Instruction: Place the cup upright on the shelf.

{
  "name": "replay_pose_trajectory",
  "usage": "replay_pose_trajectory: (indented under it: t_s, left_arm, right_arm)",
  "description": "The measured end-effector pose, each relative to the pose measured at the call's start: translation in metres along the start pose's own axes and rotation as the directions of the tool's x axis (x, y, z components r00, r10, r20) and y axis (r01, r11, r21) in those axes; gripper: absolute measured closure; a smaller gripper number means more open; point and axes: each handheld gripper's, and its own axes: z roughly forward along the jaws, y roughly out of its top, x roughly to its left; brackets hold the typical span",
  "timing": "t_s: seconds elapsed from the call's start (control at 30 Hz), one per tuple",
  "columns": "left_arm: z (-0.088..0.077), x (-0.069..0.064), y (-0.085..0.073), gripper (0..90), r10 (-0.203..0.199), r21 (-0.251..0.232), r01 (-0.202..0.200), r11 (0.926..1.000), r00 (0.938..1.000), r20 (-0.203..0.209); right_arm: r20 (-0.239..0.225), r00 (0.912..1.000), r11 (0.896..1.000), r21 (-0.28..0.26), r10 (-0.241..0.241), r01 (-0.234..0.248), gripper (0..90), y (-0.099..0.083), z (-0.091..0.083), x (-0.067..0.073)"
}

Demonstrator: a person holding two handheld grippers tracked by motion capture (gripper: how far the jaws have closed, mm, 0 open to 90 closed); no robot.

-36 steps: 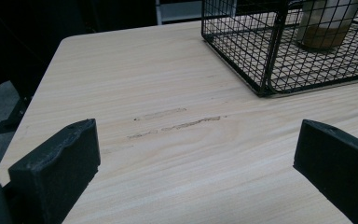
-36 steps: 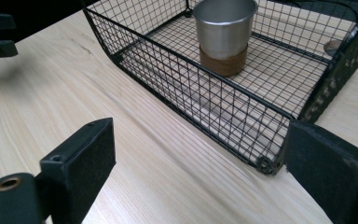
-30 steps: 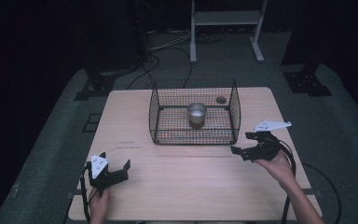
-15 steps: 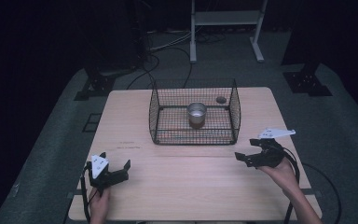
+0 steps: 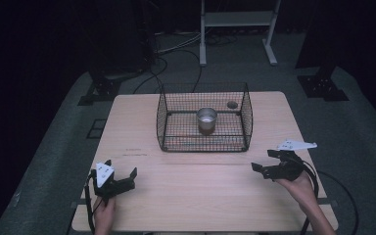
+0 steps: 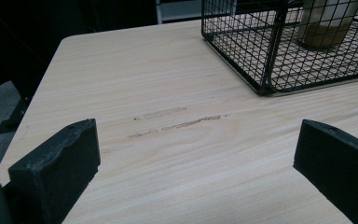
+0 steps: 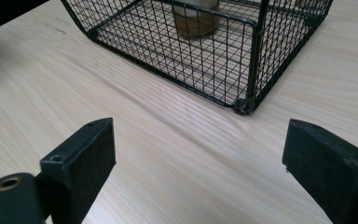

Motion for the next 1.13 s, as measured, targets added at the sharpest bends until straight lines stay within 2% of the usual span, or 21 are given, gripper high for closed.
replay_pose_trajectory:
  t_s: [0.4,0.67,1.0,1.03,1.13]
  left_arm:
    - [0.000,0.000,0.000,0.0,0.000,0.001,0.000,1.0000,1.0000,-0.001]
    - [0.000,0.000,0.000,0.0,0.002,0.001,-0.002,1.0000,1.0000,-0.002]
    - [0.000,0.000,0.000,0.0,0.001,0.001,-0.001,1.0000,1.0000,-0.001]
    - [0.000,0.000,0.000,0.0,-0.001,0.001,0.001,1.0000,1.0000,-0.001]
    - [0.000,0.001,0.000,0.0,-0.002,0.001,0.002,1.0000,1.0000,-0.002]
  right_arm:
    - [0.043,0.9988,1.000,-0.009,0.022,-0.022,8.7,-0.020,-0.005,-0.004]
    - [0.050,0.9980,0.999,-0.001,0.039,-0.039,8.7,-0.034,-0.006,-0.006]
    - [0.055,0.9973,0.999,-0.005,0.049,-0.049,8.7,-0.052,-0.005,0.003]
    - [0.067,0.9970,0.999,-0.013,0.040,-0.039,8.8,-0.054,-0.006,0.007]
    - [0.065,0.9970,0.998,-0.045,0.042,-0.039,8.7,-0.059,-0.007,0.015]
